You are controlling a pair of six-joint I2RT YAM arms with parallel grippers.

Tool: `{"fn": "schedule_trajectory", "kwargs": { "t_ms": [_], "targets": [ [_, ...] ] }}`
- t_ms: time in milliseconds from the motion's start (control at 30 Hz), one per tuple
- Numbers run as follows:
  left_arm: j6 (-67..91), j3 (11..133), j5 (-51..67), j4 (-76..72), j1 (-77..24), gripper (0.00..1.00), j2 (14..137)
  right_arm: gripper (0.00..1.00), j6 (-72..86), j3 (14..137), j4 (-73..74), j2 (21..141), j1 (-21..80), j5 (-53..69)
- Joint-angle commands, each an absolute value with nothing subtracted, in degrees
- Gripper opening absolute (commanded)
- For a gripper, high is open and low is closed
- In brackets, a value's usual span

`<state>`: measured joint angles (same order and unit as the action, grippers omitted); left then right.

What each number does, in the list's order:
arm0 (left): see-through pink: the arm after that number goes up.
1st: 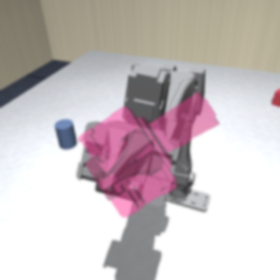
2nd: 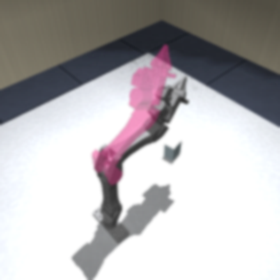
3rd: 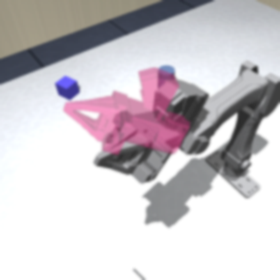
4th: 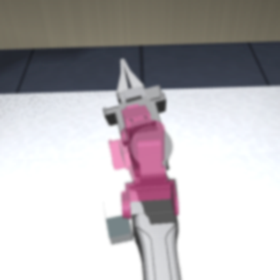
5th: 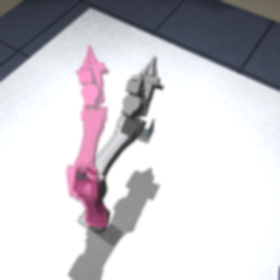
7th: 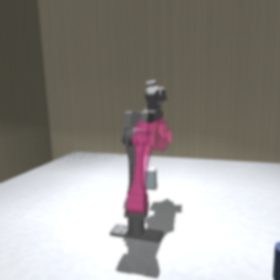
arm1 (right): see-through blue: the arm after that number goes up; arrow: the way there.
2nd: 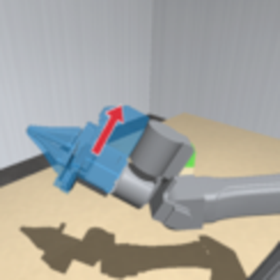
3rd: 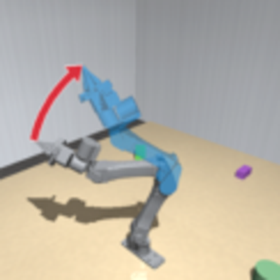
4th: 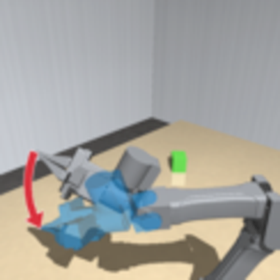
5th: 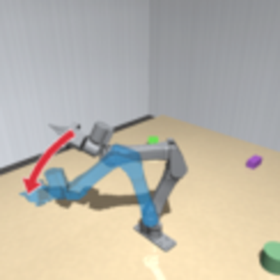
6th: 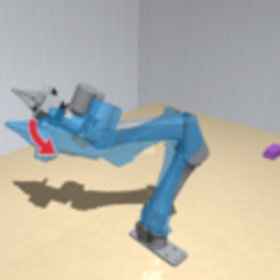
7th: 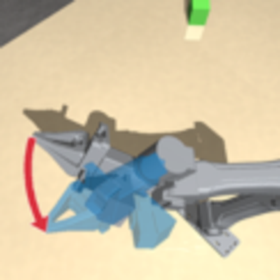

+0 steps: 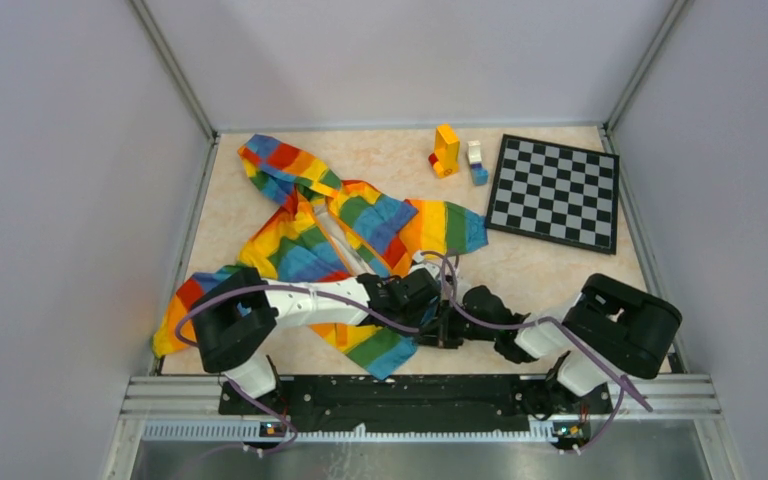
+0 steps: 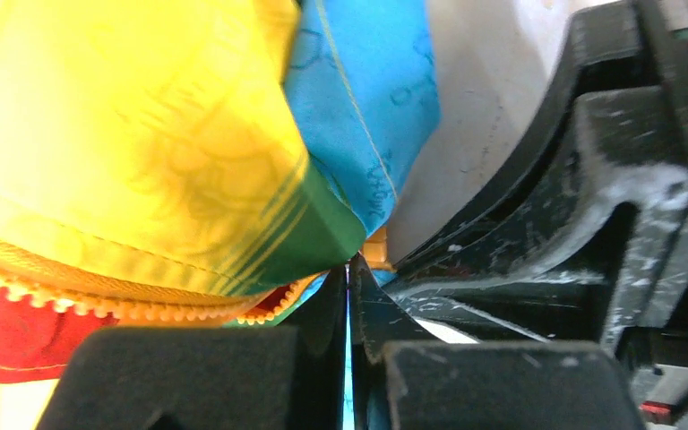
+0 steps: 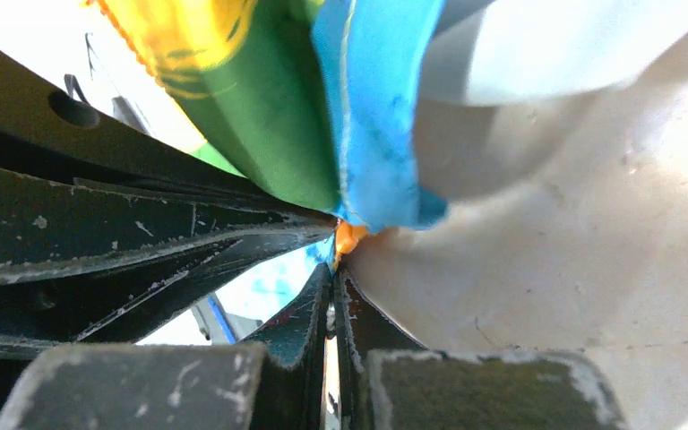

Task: Zip up the jacket

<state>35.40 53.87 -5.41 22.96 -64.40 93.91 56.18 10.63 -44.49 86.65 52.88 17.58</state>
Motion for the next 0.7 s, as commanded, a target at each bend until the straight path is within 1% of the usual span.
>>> {"fn": "schedule_trajectory", "kwargs": {
  "t_ms": [0,267,367,467,567,600,667],
  "targets": [
    [37.5,53.6,-15.1,30.1,-64.1,0.0,92.7,0.0,57.0,11.7,-35.6,83.8,53.4,12.4],
    [39.2,51.4,-14.0,27.5,-64.1,0.0,89.5,0.0,57.0,11.0,-30.2,80.6,53.8,11.5],
    [38.7,51.3,-10.4,26.4,-64.1,0.01,88.7,0.0,56.5,11.2,-31.6,81.1,53.8,12.2],
    [38.7,50.4,-5.8,22.6,-64.1,0.14,86.4,0.0,56.1,11.3,-33.0,82.0,53.8,12.9],
    [40.1,50.1,-3.9,21.1,-64.1,0.28,85.2,0.0,56.3,10.5,-34.9,82.7,53.8,13.3],
    [40.5,50.2,-3.6,20.7,-64.1,0.31,85.3,0.0,56.3,10.5,-35.1,82.9,53.8,13.3],
    [40.8,50.5,-3.4,20.6,-64.1,0.32,86.0,0.0,56.3,10.5,-35.4,82.9,53.8,13.5]
  ]
}}
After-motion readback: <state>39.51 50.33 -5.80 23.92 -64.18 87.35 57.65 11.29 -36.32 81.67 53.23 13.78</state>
